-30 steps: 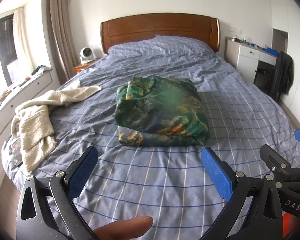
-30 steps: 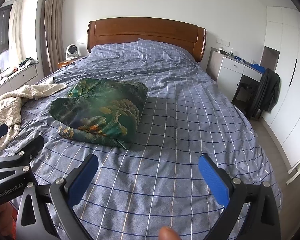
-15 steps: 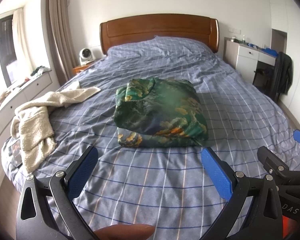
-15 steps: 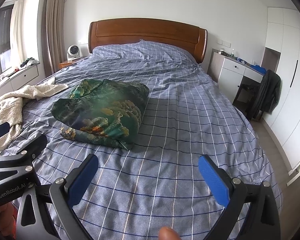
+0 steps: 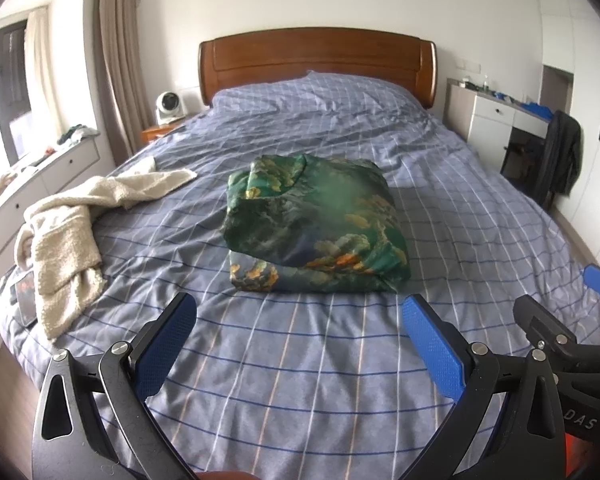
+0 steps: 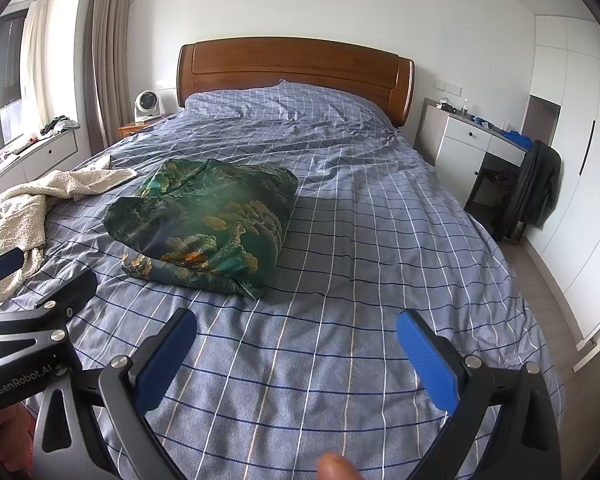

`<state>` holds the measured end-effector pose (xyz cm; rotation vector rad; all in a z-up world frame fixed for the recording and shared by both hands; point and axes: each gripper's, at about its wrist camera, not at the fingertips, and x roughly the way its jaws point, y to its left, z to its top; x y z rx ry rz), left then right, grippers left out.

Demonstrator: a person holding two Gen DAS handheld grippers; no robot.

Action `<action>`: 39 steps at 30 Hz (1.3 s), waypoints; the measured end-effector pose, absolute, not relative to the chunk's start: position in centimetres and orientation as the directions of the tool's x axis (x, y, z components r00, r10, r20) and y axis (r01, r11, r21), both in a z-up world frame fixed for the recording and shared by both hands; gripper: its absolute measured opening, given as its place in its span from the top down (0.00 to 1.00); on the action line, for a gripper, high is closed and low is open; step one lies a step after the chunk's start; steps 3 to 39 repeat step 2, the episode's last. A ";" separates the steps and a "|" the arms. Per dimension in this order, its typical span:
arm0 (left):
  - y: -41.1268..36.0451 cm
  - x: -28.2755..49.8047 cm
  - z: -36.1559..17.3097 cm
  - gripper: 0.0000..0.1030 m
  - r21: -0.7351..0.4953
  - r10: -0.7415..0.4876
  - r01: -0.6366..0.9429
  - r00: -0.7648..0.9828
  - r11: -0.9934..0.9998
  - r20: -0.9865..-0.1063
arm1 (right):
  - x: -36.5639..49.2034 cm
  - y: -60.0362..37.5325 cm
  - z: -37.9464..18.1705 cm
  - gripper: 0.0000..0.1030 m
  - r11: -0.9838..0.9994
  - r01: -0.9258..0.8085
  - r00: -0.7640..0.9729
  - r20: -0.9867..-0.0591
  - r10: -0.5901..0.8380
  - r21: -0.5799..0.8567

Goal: Fold large clothes

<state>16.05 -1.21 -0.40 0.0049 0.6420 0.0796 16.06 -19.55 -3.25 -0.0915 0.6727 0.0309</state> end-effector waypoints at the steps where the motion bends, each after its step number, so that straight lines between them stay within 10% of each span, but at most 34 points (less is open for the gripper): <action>1: -1.3 16.0 -0.4 0.00 0.037 0.080 -0.073 0.801 0.997 -0.593 | 16.0 -19.5 -3.2 0.01 0.996 -0.057 0.783 -0.623 -0.002 -0.074; 39: -1.4 15.9 -0.3 0.00 0.047 0.085 -0.071 0.804 0.996 -0.589 | 16.0 -19.6 -3.2 0.01 0.996 -0.055 0.783 -0.622 -0.002 -0.073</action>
